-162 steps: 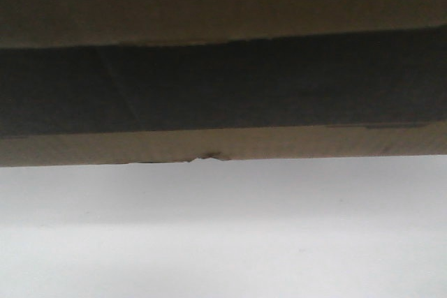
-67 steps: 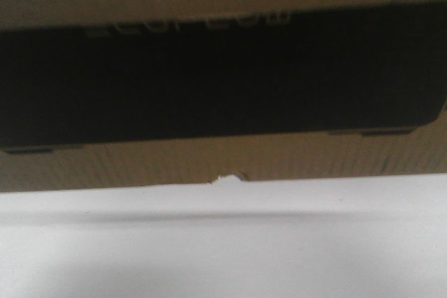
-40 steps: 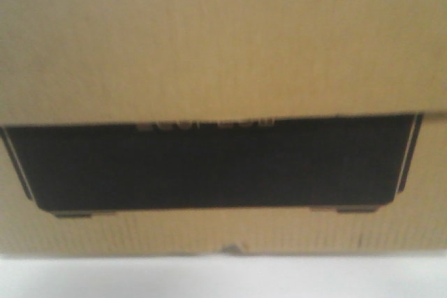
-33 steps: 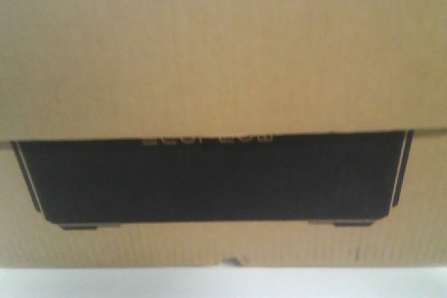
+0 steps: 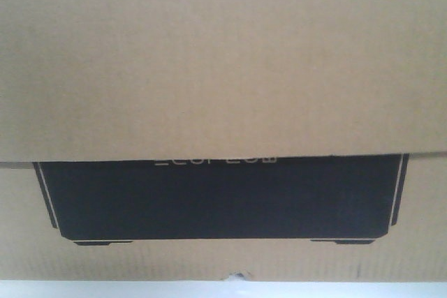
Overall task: Grab box from left shelf to table start
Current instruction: 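Lower the box with both grippers onto the white table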
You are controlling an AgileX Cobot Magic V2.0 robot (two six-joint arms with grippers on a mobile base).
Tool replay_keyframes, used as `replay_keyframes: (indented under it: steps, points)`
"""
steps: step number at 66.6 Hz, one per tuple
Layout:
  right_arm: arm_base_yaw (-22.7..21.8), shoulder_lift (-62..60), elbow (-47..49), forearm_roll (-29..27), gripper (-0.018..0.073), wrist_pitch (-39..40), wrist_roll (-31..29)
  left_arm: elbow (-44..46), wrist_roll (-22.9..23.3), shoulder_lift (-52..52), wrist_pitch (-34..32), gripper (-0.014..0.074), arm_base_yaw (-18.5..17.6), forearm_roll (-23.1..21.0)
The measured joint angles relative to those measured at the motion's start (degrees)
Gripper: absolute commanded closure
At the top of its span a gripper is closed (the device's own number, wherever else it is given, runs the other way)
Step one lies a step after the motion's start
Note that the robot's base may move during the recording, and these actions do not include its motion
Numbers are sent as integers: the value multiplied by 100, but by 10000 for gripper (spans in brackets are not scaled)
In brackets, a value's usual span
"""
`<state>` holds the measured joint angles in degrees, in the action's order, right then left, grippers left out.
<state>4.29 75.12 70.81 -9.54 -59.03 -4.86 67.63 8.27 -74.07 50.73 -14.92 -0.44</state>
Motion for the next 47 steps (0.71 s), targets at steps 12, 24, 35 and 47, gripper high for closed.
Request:
replay_keyframes:
  steps: [12,24,35,47]
  points:
    - [23,-13,0,-174,-15,-14,0,28,0,-9,-135,96,-11,-174]
    - [23,-165,24,-13,-15,-2,30,51,0,-9,-106,36,-19,-273]
    - [23,-423,24,152,-15,7,51,51,0,67,-15,36,-19,-277]
    - [23,-861,24,166,-11,31,51,332,0,361,222,36,-19,-182]
